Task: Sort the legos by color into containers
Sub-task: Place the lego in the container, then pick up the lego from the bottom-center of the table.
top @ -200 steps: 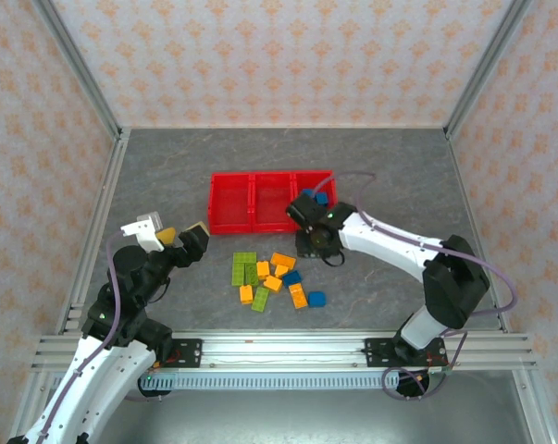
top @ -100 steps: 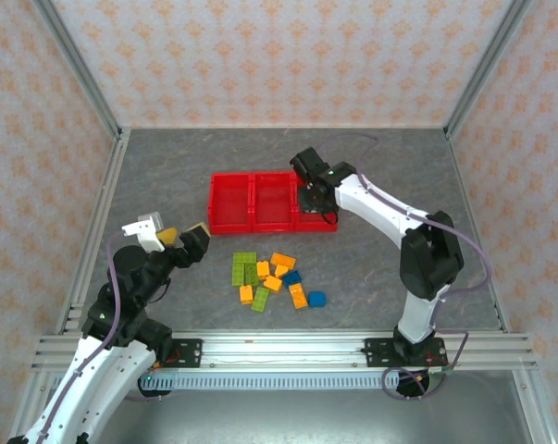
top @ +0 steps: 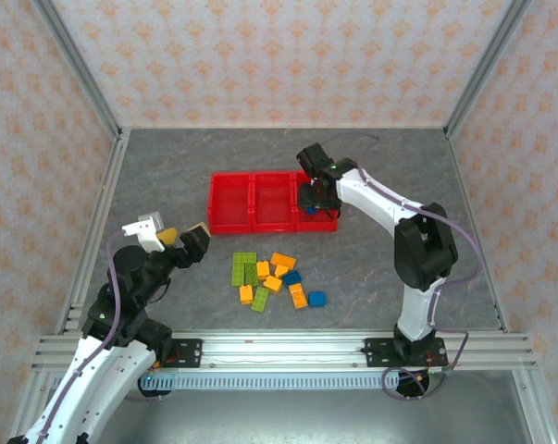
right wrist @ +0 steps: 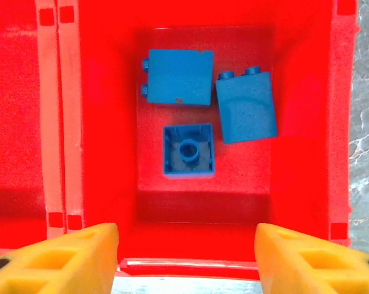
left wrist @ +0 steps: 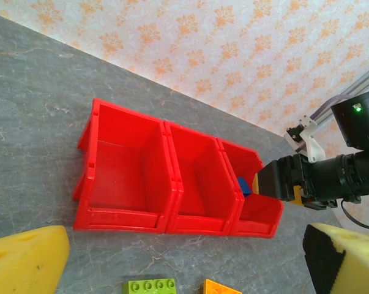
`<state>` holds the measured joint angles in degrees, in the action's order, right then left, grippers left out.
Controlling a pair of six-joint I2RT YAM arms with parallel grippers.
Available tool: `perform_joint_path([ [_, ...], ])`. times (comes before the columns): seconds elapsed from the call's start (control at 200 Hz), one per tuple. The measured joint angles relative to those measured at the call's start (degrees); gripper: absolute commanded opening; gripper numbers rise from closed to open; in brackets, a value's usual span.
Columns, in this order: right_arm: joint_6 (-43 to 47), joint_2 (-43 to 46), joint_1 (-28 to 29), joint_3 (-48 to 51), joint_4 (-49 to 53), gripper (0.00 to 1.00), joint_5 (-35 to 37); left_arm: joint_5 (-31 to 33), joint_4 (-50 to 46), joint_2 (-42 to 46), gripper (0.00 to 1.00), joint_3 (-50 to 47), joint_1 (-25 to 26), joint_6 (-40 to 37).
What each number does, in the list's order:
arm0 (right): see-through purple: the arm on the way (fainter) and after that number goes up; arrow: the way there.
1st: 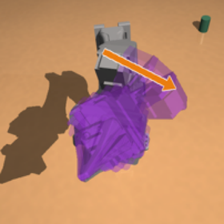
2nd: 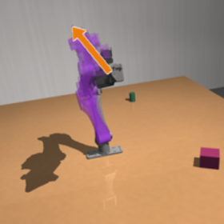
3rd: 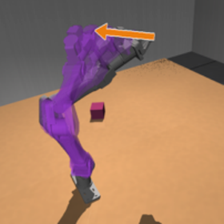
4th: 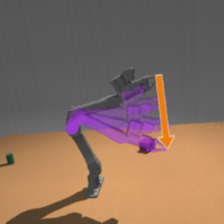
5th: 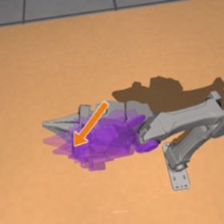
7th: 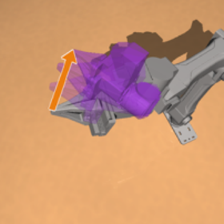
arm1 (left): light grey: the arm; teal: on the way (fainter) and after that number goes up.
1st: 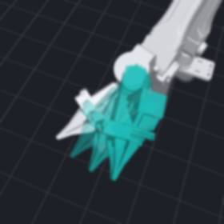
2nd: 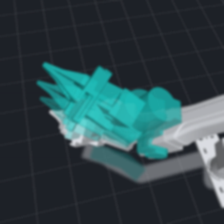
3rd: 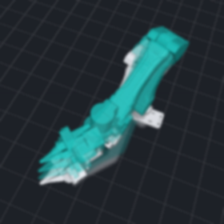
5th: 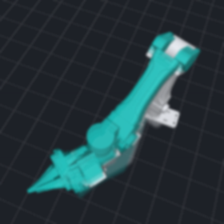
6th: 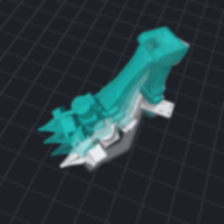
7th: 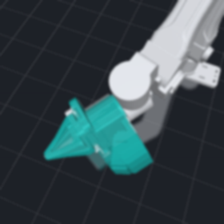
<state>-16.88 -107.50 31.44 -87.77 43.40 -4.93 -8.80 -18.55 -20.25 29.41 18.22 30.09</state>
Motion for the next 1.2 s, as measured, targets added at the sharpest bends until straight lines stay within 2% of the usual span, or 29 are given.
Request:
perform_joint_path([
  [0.09,-0.22,0.22,0.0,0.17,0.09,0.82,0.0,0.0,0.0,0.0,0.99,0.0,0.0,0.0],
  [0.18,-1.55,3.02,0.09,2.73,-0.11,0.89,-0.13,-0.02,0.0,0.0,0.99,0.0,0.0,-0.02],
  [0.32,-4.09,11.78,1.18,9.11,0.74,0.96,-0.52,0.0,0.0,0.0,0.99,0.0,0.0,-0.02],
  [0.44,-7.26,19.06,4.33,14.21,1.53,0.99,-0.96,0.0,0.0,0.0,0.99,0.0,0.0,-0.02],
  [0.541,-10.14,23.04,8.0,18.99,2.43,0.99,-1.33,0.0,0.0,0.0,0.99,0.0,0.0,-0.02],
  [0.846,-21.81,29.9,18.6,35.93,3.56,0.89,-4.98,-0.07,0.37,0.66,0.99,-0.44,0.0,-0.02],
  [1.126,-27.76,29.97,24.57,39.45,1.36,0.85,-7.74,-1.31,0.42,0.79,0.99,-0.74,0.0,-0.04],
  [1.201,-28.41,29.16,25.57,39.45,0.15,0.8,-8.35,-1.31,0.44,1.16,0.99,-0.76,0.0,-0.04],
])
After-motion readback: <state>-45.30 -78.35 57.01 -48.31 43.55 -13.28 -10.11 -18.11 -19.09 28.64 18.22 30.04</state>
